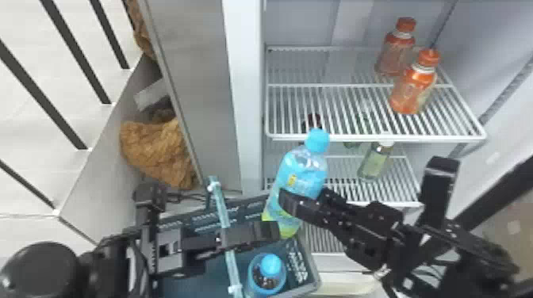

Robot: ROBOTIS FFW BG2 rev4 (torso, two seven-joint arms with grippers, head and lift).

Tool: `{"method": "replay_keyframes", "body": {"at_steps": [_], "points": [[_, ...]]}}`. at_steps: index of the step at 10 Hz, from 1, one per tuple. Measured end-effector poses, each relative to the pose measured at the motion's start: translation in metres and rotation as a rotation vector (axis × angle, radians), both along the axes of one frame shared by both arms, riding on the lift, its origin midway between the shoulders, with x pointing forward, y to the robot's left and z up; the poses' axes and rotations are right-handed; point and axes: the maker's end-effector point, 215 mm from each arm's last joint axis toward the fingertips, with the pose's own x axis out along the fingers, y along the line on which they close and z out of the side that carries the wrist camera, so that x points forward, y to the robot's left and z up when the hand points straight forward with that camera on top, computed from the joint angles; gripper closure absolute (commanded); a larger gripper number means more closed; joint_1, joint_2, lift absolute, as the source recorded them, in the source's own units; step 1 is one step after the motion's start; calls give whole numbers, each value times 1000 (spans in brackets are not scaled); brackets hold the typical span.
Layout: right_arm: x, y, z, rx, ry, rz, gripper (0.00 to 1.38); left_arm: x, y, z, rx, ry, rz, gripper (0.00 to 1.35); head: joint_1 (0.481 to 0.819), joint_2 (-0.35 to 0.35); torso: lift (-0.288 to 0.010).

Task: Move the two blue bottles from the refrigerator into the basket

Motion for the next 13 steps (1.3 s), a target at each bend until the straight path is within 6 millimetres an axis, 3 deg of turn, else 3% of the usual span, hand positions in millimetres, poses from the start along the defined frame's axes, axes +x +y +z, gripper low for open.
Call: {"method": "replay_keyframes", "body": {"at_steps": [3, 5, 6, 7, 8, 9, 11, 13], "points": [[23, 4, -23, 18, -2, -5, 1277, -3, -6, 5, -17, -6, -17, 1202, 695, -2, -10], [17, 24, -35, 41, 35, 52, 1227, -3, -8, 6, -21, -8, -23, 1202, 695, 23, -10], [12, 32, -40, 44, 58, 77, 941, -3, -8, 7, -22, -9, -23, 1202, 695, 43, -10], [6, 38, -47, 39, 86, 105, 469, -2, -8, 7, -23, -12, -22, 1202, 695, 55, -10], [3, 41, -54, 30, 107, 124, 98, -2, -9, 8, -23, -13, -23, 1202, 695, 62, -10], [2, 41, -56, 28, 116, 128, 64, -2, -9, 9, -25, -16, -23, 1202, 695, 64, -10], [3, 37, -57, 31, 120, 118, 182, -2, -8, 9, -26, -15, -21, 1202, 695, 60, -10], [7, 25, -53, 22, 102, 87, 186, -2, -8, 8, -25, -14, -20, 1202, 695, 36, -10]]}}
